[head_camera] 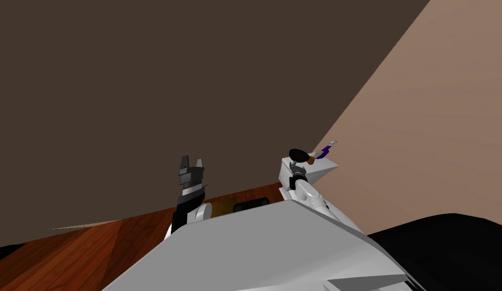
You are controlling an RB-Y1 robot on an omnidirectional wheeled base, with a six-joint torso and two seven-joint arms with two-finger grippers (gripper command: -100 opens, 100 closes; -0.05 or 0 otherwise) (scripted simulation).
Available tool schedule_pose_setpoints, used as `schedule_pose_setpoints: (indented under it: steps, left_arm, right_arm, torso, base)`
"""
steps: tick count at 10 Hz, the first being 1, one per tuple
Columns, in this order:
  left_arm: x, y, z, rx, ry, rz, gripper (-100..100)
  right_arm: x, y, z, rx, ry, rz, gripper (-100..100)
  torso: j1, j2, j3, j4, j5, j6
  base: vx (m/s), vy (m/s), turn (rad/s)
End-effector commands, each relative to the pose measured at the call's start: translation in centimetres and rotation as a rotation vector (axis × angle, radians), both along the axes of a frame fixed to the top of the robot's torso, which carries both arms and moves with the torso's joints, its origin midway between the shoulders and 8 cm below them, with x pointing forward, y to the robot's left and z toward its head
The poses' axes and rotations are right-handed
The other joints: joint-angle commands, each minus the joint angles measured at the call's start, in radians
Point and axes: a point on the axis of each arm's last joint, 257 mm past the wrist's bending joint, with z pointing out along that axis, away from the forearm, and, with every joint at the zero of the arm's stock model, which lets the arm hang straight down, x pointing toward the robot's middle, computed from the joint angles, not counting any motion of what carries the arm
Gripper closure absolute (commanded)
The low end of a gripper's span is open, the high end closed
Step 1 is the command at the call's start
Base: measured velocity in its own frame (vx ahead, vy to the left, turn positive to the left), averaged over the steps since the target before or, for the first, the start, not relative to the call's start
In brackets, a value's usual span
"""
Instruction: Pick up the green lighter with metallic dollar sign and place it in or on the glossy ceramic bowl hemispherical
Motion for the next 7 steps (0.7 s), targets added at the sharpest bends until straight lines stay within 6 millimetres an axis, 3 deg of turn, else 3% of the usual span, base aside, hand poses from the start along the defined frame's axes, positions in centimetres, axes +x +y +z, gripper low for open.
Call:
schedule_pose_setpoints:
  steps: [1, 3, 4, 5, 6, 7]
  left_arm:
    - [0.00, 0.00, 0.00, 0.000, 0.000, 0.000, 0]
    - [0.00, 0.00, 0.00, 0.000, 0.000, 0.000, 0]
    - [0.00, 0.00, 0.00, 0.000, 0.000, 0.000, 0]
    - [0.00, 0.00, 0.00, 0.000, 0.000, 0.000, 0]
    - [0.00, 0.00, 0.00, 0.000, 0.000, 0.000, 0]
    - [0.00, 0.00, 0.00, 0.000, 0.000, 0.000, 0]
  right_arm:
    - [-0.30, -0.90, 0.37, -0.038, 0.011, -0.022, -100]
    - [-0.32, -1.02, 0.52, -0.046, 0.012, -0.025, -100]
    - [-0.36, -1.09, 0.58, -0.050, 0.013, -0.029, 0]
    - [-0.35, -1.08, 0.57, -0.049, 0.013, -0.028, -100]
    - [-0.35, -1.08, 0.57, -0.049, 0.013, -0.028, 100]
    - [-0.35, -1.08, 0.57, -0.049, 0.013, -0.028, 100]
  torso:
    - [0.000, 0.000, 0.000, 0.000, 0.000, 0.000]
    - [0.000, 0.000, 0.000, 0.000, 0.000, 0.000]
    - [-0.001, 0.001, 0.001, 0.000, 0.000, 0.000]
    - [-0.001, 0.002, 0.001, 0.000, 0.000, 0.000]
    - [-0.001, 0.002, 0.001, 0.000, 0.000, 0.000]
    - [-0.001, 0.002, 0.001, 0.000, 0.000, 0.000]
  base:
    - [0.021, 0.018, 0.069]
    - [0.018, 0.011, 0.053]
    - [0.000, 0.000, 0.000]
    - [0.000, 0.000, 0.000]
    - [0.000, 0.000, 0.000]
    - [0.000, 0.000, 0.000]
